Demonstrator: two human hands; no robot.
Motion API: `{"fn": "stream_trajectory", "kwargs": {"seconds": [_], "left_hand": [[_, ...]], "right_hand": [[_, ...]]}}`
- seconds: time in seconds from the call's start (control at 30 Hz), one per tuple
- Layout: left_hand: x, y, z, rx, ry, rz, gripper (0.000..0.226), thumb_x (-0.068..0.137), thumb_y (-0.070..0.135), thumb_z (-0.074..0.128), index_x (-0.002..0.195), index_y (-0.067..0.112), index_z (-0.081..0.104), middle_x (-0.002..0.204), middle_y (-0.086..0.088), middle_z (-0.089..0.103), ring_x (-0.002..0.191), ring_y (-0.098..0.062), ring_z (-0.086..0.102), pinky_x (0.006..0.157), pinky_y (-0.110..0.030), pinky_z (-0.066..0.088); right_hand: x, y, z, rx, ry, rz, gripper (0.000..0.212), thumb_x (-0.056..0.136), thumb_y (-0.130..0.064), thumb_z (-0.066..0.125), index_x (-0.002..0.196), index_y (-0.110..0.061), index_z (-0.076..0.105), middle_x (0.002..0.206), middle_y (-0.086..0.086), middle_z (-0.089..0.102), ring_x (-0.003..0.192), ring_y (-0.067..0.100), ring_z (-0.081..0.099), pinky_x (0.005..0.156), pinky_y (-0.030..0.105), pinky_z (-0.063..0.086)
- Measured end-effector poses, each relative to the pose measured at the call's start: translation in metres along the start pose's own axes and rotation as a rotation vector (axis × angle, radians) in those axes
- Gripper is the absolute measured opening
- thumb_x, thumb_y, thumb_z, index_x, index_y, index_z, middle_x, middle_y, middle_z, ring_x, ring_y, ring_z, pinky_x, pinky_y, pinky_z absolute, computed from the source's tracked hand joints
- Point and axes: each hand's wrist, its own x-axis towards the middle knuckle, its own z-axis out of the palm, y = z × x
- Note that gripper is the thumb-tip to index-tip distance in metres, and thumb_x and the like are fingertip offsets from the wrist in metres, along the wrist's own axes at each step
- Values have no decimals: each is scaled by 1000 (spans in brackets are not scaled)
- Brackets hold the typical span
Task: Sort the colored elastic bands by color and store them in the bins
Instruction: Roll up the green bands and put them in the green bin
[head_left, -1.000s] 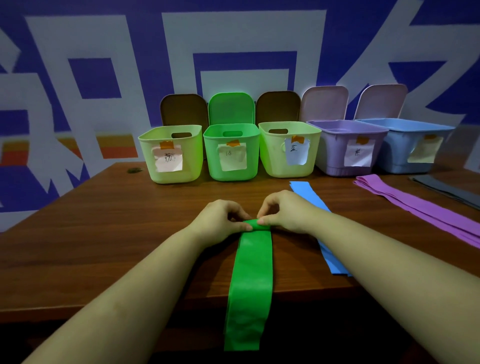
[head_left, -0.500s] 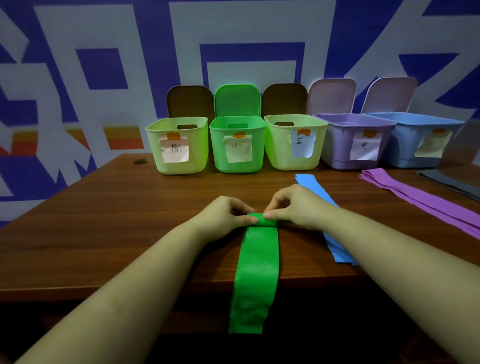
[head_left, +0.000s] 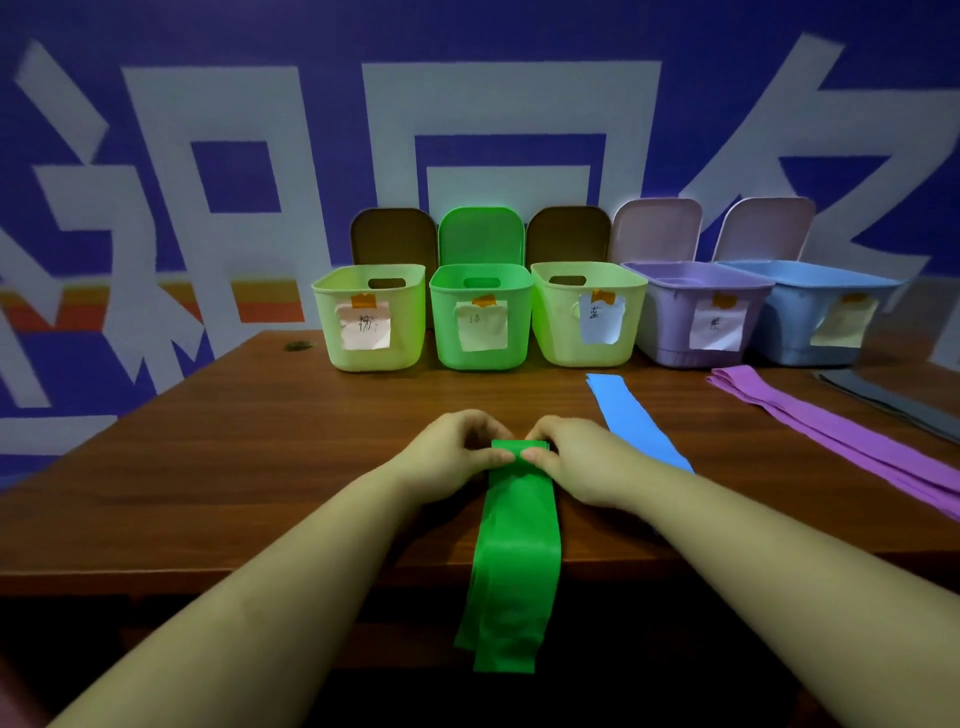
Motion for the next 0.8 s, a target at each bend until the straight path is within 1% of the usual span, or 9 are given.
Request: {"fn": "stream_trajectory", "kwargs": {"seconds": [0.07,0.13,0.27,0.33,0.43,0.5,0.63,0.73,0.8], "left_hand": [[-9,14,-8,-123,38,26,15,88,19,64,102,20,61,101,5,65,97,-10,61,84,-17,50],[-18,32,-16,-313,48,50,12,91,14,58,102,18,59,100,2,65,94,-11,63,83,-21,51],[-45,69,-19,-741,54,42,13,94,10,49,103,12,57,92,-3,65,79,-11,65,68,-21,53],[-57,82,-16,-795,62,63,18,95,14,46,108,9,57,96,-8,67,83,-16,65,70,-24,54],[-73,100,-10,-771,90,123,28,97,16,44,117,1,56,107,-18,66,94,-23,65,82,-33,53],[-83,111,-10,-789,100,179,26,96,13,44,116,0,56,103,-15,68,89,-16,67,77,-26,55],[-105,134,-10,-739,107,288,22,96,11,44,112,4,57,99,-4,68,88,-7,66,78,-21,54],[-123,147,-6,-824,106,341,18,91,11,53,107,7,57,98,-5,67,85,-8,66,75,-21,54],[-135,153,-3,-979,76,355,28,80,11,62,107,7,57,96,-7,67,83,-12,67,73,-25,54]], "right_hand": [[-4,-8,-17,47,47,-42,28,96,-35,47,116,-17,56,118,6,60,107,22,55,86,31,43],[-12,-20,-40,49,94,-97,28,96,-35,48,113,-16,59,114,5,62,106,21,56,87,30,43],[-41,-43,-80,98,111,-189,27,94,-36,51,106,-14,62,101,4,64,95,18,59,85,34,46],[-57,-50,-92,168,128,-217,26,92,-36,54,100,-13,63,95,8,67,90,23,62,85,39,50],[-80,-59,-105,204,181,-231,22,90,-34,58,94,-14,64,89,12,68,87,27,64,81,43,50],[-99,-66,-112,232,209,-248,21,88,-35,60,93,-15,66,86,6,69,84,22,65,80,42,51],[-140,-82,-127,231,234,-230,49,69,-59,61,95,-19,69,86,-4,71,84,11,66,80,34,55],[-162,-91,-136,196,265,-242,34,76,-44,67,96,-17,70,85,-2,71,83,13,67,80,36,55],[-176,-99,-140,193,282,-265,29,79,-39,68,96,-16,69,80,-2,70,76,11,66,74,30,54]]}}
